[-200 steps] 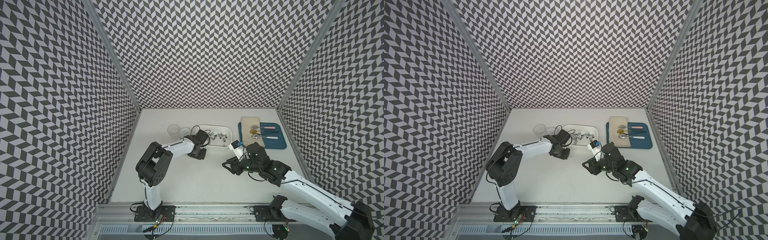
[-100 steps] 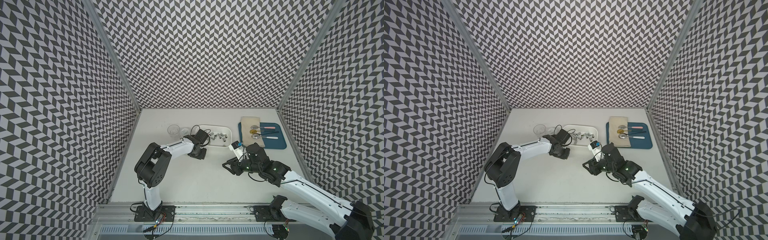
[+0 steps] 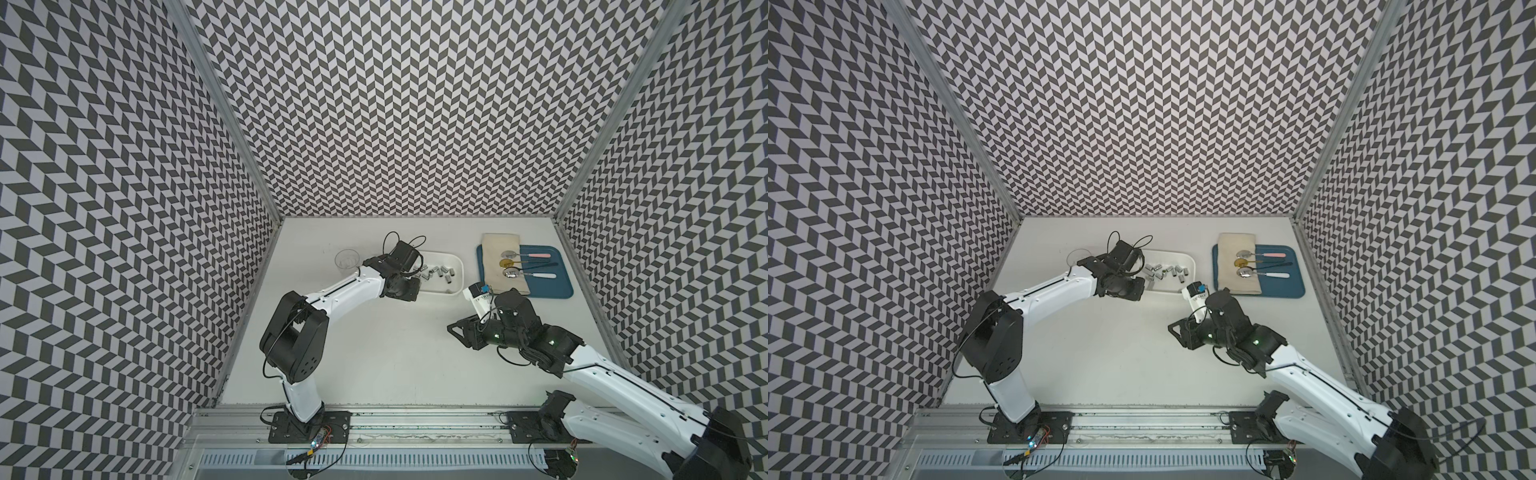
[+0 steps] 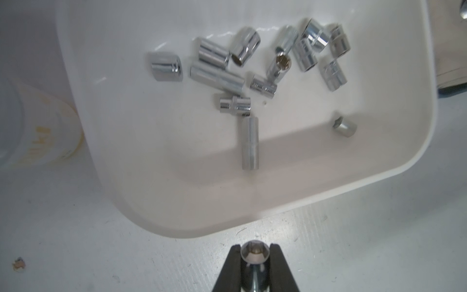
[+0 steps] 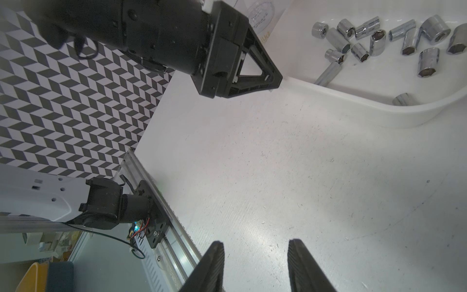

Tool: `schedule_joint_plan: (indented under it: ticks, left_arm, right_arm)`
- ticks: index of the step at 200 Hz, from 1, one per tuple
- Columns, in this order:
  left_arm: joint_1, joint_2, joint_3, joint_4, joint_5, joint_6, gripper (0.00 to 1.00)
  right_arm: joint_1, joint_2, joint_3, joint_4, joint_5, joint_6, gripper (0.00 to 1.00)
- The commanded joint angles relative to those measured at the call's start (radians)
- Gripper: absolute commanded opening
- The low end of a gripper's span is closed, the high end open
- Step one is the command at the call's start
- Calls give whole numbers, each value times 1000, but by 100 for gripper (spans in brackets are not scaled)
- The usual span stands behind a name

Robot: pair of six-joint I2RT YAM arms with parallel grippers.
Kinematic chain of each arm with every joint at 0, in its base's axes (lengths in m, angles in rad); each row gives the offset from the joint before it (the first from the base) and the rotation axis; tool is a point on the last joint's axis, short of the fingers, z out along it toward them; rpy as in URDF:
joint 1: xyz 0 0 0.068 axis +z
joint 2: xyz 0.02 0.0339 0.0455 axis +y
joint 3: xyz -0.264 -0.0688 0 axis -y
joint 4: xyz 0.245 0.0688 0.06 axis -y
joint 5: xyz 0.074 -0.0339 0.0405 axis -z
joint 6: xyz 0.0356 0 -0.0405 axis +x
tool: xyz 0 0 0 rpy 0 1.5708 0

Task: Put the socket on the desktop into the storage box
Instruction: Pick up the socket head at the center of the board, then place the socket head in the storage box.

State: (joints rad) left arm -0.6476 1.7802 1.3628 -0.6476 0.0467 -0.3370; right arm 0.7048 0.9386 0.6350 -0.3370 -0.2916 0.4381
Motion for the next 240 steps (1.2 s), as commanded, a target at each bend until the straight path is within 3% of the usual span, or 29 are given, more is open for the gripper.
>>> schedule_joint_plan:
  ticks: [1,151,240]
  left_arm:
    - [-5,19,74,-23,20,-10,6]
    - [51,431,601,-116,-24,-16,6]
    - [88,550,685,-115,-38,-19,8]
  right_arm:
    - [1,-29,-19,58,39,36,45]
    - [-2,-110,-74,58,82,111,45]
    - [-2,-125,-73,34,100,113,45]
